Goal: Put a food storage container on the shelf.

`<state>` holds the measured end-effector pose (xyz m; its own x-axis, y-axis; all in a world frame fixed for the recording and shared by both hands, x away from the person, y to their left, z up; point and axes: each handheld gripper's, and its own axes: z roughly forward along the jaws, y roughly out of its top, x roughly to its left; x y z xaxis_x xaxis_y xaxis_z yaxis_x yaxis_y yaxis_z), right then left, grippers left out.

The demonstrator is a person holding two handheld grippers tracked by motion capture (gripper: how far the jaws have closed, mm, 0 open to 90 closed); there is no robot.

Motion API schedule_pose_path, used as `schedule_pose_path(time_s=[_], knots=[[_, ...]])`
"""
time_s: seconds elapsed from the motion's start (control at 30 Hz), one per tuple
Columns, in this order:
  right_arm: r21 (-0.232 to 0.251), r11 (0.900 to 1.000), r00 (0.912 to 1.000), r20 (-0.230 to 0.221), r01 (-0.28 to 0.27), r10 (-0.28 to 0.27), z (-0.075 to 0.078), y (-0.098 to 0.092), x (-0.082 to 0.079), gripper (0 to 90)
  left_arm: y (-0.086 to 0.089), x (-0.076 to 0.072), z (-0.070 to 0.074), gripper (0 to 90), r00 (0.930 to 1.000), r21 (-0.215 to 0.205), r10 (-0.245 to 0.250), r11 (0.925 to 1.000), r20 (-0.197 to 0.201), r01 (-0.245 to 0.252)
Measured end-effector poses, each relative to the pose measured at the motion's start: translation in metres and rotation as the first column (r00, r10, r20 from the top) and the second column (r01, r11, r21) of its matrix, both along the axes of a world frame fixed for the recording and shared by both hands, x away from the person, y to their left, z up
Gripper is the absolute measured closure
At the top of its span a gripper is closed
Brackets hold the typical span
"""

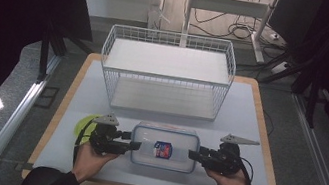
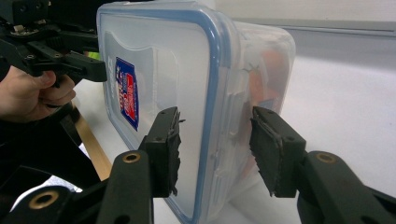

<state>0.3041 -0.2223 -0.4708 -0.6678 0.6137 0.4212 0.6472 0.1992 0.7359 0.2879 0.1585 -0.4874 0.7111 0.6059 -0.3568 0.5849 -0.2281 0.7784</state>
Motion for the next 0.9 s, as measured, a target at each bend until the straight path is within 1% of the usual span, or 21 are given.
schedule_pose_path(time_s=[0.1,0.17,0.5,0.53,0.9], knots=[[0.000,1.000,0.9999,0.013,-0.006,0.006,0.005,0.002,0.002,53.6,0.002,0.001,0.005,47.9,1.0000,-0.003,0.002,1.0000,0.010,-0.002],[0.002,1.000,0.9996,0.025,-0.009,0.009,0.009,0.003,0.004,53.6,0.004,0.003,0.010,48.0,0.9997,0.001,0.002,1.0000,0.024,-0.002],[0.022,0.999,0.9981,0.054,-0.030,0.029,0.027,0.012,0.020,53.6,0.012,0.009,0.033,48.0,0.9981,0.009,0.037,0.9993,0.049,-0.037],[0.024,0.999,0.9980,0.057,-0.031,0.030,0.029,0.013,0.022,53.6,0.013,0.010,0.036,48.0,0.9975,0.010,0.039,0.9992,0.058,-0.040],[0.035,0.999,0.9956,0.086,-0.041,0.038,0.059,0.018,0.039,53.5,0.017,0.023,0.065,48.0,0.9944,0.005,0.055,0.9984,0.090,-0.056]])
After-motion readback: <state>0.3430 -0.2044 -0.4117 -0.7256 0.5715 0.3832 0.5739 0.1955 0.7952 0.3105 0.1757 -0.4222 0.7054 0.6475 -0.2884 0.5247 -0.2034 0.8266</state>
